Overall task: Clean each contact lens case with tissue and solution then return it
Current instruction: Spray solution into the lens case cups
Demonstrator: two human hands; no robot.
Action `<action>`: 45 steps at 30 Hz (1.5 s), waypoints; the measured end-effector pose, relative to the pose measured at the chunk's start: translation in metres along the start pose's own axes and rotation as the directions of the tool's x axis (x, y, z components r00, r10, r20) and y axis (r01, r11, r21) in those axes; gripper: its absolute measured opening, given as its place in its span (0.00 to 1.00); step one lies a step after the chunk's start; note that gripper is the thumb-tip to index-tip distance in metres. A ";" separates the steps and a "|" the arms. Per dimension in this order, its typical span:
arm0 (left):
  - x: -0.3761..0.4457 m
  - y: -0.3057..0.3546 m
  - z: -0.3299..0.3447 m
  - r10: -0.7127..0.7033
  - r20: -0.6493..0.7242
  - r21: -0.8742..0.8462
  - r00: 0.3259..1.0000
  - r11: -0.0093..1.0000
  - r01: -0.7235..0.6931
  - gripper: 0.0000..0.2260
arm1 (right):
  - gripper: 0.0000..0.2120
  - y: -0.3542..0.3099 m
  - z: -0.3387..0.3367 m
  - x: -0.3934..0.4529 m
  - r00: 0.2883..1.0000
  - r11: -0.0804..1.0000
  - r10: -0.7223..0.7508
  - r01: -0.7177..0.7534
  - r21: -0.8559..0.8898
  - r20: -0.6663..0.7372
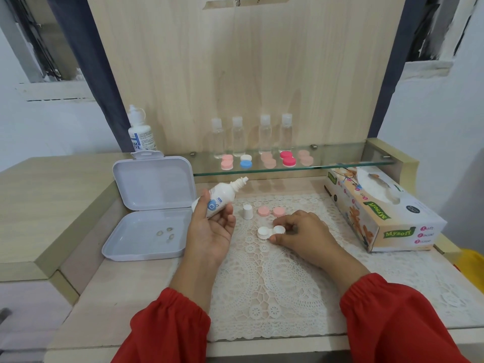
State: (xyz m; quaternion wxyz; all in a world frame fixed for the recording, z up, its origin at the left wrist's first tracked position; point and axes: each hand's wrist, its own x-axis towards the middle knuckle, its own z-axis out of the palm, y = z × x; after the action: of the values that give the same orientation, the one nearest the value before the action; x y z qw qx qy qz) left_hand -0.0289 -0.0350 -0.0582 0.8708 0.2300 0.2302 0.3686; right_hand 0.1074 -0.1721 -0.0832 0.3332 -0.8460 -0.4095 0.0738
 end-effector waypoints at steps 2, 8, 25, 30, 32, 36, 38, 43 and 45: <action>0.000 0.000 0.000 0.003 -0.014 -0.010 1.000 1.000 -0.003 0.15 | 0.23 0.000 -0.001 0.000 1.000 1.000 0.004 -0.004 0.005 0.006; 0.000 0.002 0.000 0.001 -0.017 -0.051 1.000 0.999 -0.002 0.14 | 0.15 -0.010 -0.007 0.006 0.990 0.966 0.016 0.021 0.258 -0.142; 0.004 0.003 -0.001 0.008 0.008 -0.018 1.000 1.000 -0.008 0.16 | 0.09 -0.053 0.005 0.054 0.998 0.950 0.000 0.021 0.312 -0.065; 0.004 0.001 0.001 -0.004 0.021 0.030 1.000 1.000 0.003 0.15 | 0.08 -0.043 -0.007 0.024 0.952 0.633 0.096 0.166 0.756 -0.289; 0.003 -0.001 0.002 -0.013 0.032 0.075 0.999 0.997 0.010 0.15 | 0.08 -0.039 -0.003 0.021 0.943 0.637 0.052 0.222 0.739 -0.328; 0.003 -0.004 0.002 -0.012 0.042 0.147 0.999 0.989 0.005 0.19 | 0.14 -0.035 0.003 0.023 0.942 0.717 -0.037 0.257 0.648 -0.332; 0.003 -0.005 0.003 -0.014 0.050 0.178 0.999 0.984 0.005 0.17 | 0.15 -0.035 0.002 0.021 0.934 0.744 -0.115 0.306 0.595 -0.337; 0.002 -0.005 0.004 -0.006 0.071 0.206 0.997 0.979 -0.009 0.14 | 0.17 -0.035 -0.002 0.014 0.909 0.765 -0.228 0.390 0.513 -0.349; 0.003 -0.006 0.003 0.007 0.085 0.221 0.996 0.975 -0.026 0.17 | 0.15 -0.031 0.000 0.016 0.924 0.816 -0.178 0.331 0.475 -0.339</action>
State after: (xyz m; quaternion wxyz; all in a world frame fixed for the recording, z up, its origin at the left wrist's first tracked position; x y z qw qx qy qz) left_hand -0.0224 -0.0368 -0.0599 0.8455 0.3430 0.2312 0.3377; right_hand 0.0984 -0.1465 -0.0613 0.6118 -0.6618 -0.4330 0.0167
